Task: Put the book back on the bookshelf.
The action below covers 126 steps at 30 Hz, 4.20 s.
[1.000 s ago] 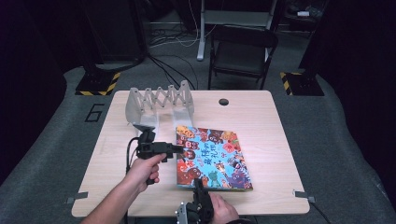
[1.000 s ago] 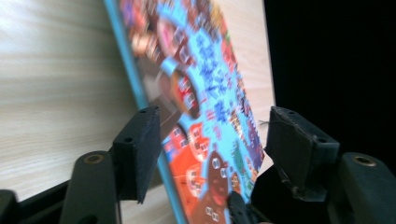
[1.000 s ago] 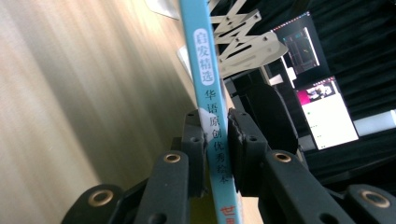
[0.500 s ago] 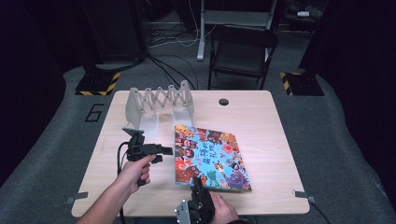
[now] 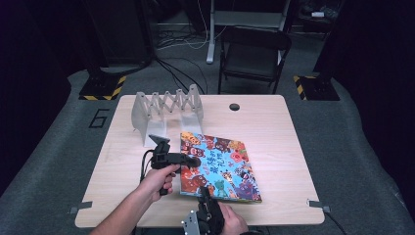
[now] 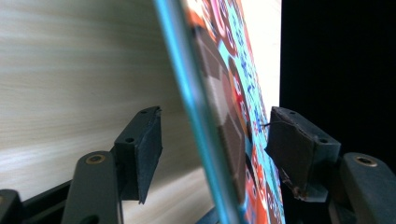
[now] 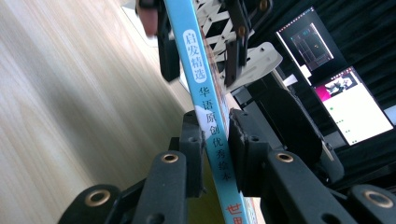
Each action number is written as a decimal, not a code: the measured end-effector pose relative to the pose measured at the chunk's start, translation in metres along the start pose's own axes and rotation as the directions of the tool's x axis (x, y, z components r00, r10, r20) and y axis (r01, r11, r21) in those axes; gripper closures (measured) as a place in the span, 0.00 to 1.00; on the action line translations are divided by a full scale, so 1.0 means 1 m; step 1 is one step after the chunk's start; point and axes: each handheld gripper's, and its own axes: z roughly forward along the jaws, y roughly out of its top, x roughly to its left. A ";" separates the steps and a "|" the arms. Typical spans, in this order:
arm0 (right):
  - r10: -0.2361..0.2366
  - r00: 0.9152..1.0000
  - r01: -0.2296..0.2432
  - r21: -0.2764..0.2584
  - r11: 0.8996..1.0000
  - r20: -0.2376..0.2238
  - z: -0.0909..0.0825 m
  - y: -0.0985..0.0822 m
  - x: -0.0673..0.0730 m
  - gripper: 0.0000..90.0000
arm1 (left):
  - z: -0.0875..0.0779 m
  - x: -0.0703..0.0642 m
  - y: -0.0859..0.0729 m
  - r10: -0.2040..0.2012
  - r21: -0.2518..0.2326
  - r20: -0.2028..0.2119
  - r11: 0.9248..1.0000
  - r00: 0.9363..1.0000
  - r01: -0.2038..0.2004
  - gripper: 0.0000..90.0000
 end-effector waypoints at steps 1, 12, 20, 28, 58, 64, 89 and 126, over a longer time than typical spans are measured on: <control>-0.010 1.000 0.010 0.001 1.000 -0.006 0.000 0.001 0.000 0.85 | 0.001 -0.001 -0.001 0.005 0.007 0.004 1.000 1.000 -0.005 0.42; -0.017 1.000 0.017 -0.013 1.000 -0.010 -0.002 0.002 0.003 0.85 | 0.008 0.000 -0.003 -0.018 0.052 0.058 0.999 0.998 0.015 0.66; -0.084 0.996 0.084 -0.024 0.996 0.003 0.000 -0.001 0.015 0.84 | 0.006 0.002 -0.004 -0.044 0.043 0.115 0.998 0.992 0.039 0.84; -0.078 0.996 0.078 -0.018 0.997 -0.047 0.000 -0.005 0.016 0.79 | 0.005 -0.001 -0.006 -0.028 0.032 0.103 0.999 0.994 0.025 0.89; 0.230 0.961 -0.227 0.034 0.973 -0.155 -0.010 -0.041 -0.069 0.16 | -0.034 -0.016 0.003 0.034 -0.002 -0.016 0.999 0.999 -0.034 0.90; 0.246 0.960 -0.243 0.037 0.969 -0.133 -0.008 -0.044 -0.076 0.16 | -0.055 -0.032 0.009 0.086 0.041 -0.119 0.996 0.989 -0.081 0.90; 0.289 0.947 -0.282 0.069 0.957 -0.139 0.001 -0.054 -0.081 0.17 | -0.093 -0.081 0.040 0.300 0.257 -0.411 0.944 0.861 -0.206 0.89; 0.385 0.909 -0.376 0.082 0.923 -0.160 0.017 -0.069 -0.097 0.15 | -0.126 -0.099 0.046 0.404 0.303 -0.501 0.910 0.765 -0.282 0.90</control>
